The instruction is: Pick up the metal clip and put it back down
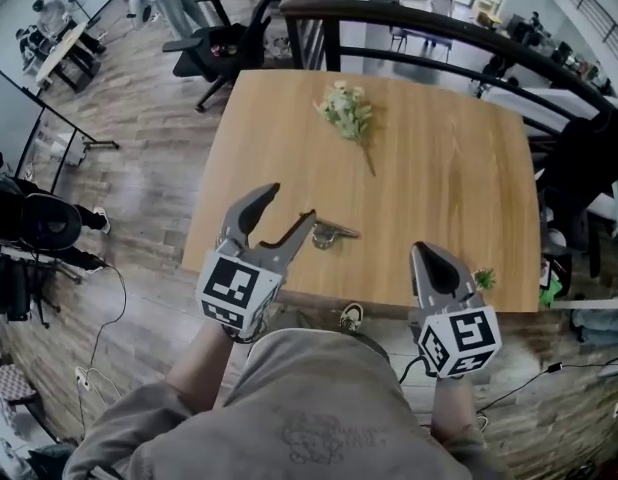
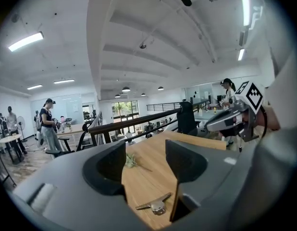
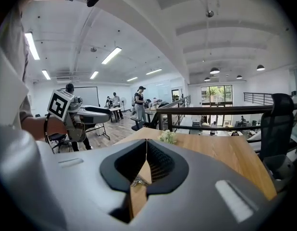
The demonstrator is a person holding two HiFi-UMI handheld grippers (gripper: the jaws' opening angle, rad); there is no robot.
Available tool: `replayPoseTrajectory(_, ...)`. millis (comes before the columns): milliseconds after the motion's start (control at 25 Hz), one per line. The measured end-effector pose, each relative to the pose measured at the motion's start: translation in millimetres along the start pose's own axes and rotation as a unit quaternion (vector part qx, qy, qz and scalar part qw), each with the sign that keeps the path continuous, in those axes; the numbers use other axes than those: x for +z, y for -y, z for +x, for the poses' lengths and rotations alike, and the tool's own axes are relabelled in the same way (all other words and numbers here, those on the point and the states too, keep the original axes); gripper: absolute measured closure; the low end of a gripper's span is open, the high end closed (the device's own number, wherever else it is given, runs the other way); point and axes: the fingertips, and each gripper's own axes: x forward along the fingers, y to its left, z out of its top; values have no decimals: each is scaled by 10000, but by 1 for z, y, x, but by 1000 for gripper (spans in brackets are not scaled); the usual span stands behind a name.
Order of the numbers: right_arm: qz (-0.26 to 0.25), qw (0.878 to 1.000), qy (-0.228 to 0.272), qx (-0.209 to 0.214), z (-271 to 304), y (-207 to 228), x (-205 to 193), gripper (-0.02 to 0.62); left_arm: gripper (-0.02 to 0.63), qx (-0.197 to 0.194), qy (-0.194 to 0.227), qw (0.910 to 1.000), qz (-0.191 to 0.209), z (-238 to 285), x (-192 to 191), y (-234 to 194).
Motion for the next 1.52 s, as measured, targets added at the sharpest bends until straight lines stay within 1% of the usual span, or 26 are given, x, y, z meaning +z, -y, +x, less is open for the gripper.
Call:
replayPoseTrajectory(200, -16, 9998, 28, 183, 10, 9, 3, 583, 347, 158, -129, 9998, 57, 0, -2, 2)
replayPoseTrajectory(400, 34, 9998, 16, 218, 20, 7, 3, 583, 347, 126, -193, 9995, 207, 1, -5, -2)
replayPoseTrajectory(480, 71, 9998, -19, 200, 26, 5, 3, 583, 345, 45, -237, 9996, 117, 3, -9, -4)
replayPoseTrajectory(600, 144, 9997, -28, 219, 35, 0, 7, 583, 347, -112, -351, 9992, -172, 9, -20, -9)
replayPoseTrajectory(640, 96, 9998, -34, 189, 38, 0, 8, 583, 345, -149, -382, 9990, -167, 11, -22, -10)
replayPoseTrajectory(760, -230, 9997, -87, -35, 45, 1, 11, 582, 345, -268, -527, 9982, 85, 22, -31, -10)
replayPoseTrajectory(840, -259, 9996, -107, -70, 49, -1, 11, 582, 344, -374, -717, 9960, 372, 30, -45, -8)
replayPoseTrajectory(960, -216, 9994, -230, -108, 57, -3, 3, 581, 339, -558, -1089, 9892, 810, 40, -74, 0)
replayPoseTrajectory(1080, -96, 9989, -416, -173, 62, 2, -12, 581, 319, -774, -1470, 9785, 1223, 52, -105, 10)
replayPoseTrajectory(1280, 324, 9972, -640, -199, 67, 3, -34, 582, 318, -1102, -1871, 9636, 1557, 67, -161, 18)
replayPoseTrajectory(1520, 567, 9939, -919, -242, 76, 0, -63, 582, 318, -1484, -2440, 9380, 1965, 77, -234, 34)
